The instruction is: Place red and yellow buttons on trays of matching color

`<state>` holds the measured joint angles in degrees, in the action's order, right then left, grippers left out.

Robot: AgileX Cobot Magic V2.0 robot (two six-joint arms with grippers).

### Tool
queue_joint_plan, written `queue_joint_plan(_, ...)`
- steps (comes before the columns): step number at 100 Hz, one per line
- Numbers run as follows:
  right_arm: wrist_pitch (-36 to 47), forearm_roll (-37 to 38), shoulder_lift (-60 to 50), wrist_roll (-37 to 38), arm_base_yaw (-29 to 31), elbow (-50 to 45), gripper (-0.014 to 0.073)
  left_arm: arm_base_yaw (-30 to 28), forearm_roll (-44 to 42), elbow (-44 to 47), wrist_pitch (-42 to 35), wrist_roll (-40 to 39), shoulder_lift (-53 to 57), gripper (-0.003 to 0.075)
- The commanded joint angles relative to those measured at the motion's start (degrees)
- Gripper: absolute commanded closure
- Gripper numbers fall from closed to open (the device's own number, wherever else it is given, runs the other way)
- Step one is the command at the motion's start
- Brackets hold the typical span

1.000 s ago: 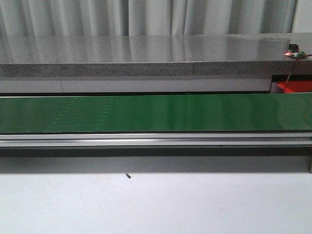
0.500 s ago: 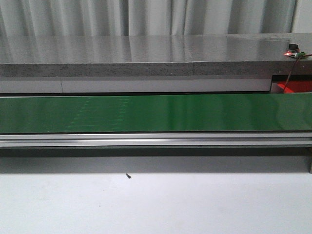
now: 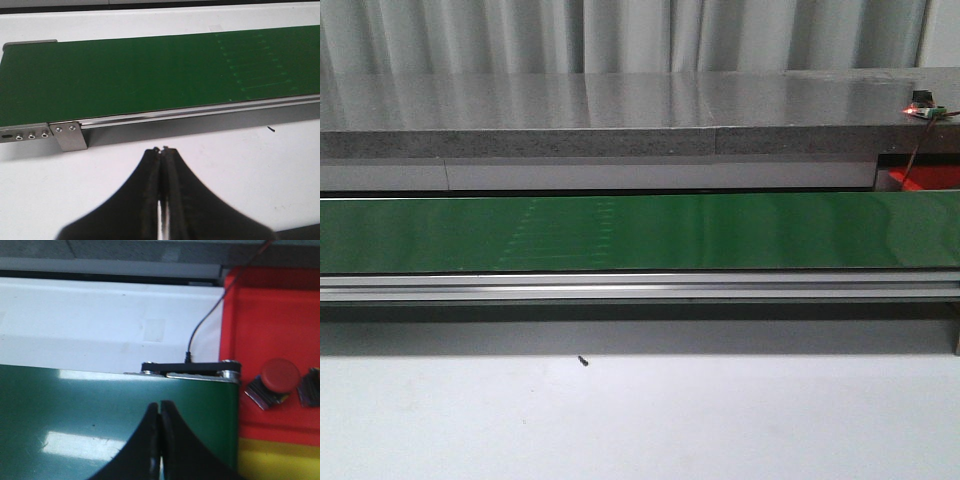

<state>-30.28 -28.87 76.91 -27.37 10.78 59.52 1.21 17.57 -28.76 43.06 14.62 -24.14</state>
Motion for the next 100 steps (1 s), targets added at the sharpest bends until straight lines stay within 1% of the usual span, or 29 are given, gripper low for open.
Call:
queue_joint_plan(1,4.78,10.84,-6.01,14.59,-0.31,-0.78,0.0652,0.51,1.49,-1.57,-3.93,-0.22,-0.3,0.074)
queue_joint_plan(6,5.12,16.81,-8.11,22.39,-0.59,-2.16,0.0652,0.51,1.49,-1.57,-3.93,-0.22,-0.3,0.074)
queue_joint_plan(9,5.23,20.17,-9.28,25.08,-1.01,-2.87,0.0652,0.51,1.49,-1.57,-3.93,-0.22,-0.3,0.074)
queue_joint_plan(15,5.23,26.0,-11.77,28.19,-2.31,-4.38,0.0652,0.51,1.49,-1.57,-3.93,-0.22,-0.3,0.074)
queue_joint_plan(20,5.64,27.64,-13.76,29.14,-3.33,-6.11,0.0652,0.51,1.49,-1.57,-3.93,-0.22,-0.3,0.074)
queue_joint_plan(38,8.12,28.45,-21.09,29.03,-6.53,-13.39,0.0652,0.51,1.49,-1.57,-3.93,-0.22,-0.3,0.074)
queue_joint_plan(53,8.97,28.87,-27.89,28.95,-6.8,-20.58,0.0652,0.51,1.49,-1.57,-3.93,-0.22,-0.3,0.074)
queue_joint_plan(69,9.32,28.87,-35.51,26.68,-6.85,-26.91,0.0652,0.51,1.49,-1.57,-3.93,-0.22,-0.3,0.074)
queue_joint_plan(100,8.98,28.48,-48.1,26.62,-6.85,-34.52,0.0652,0.51,1.49,-1.57,-3.93,-0.22,-0.3,0.074)
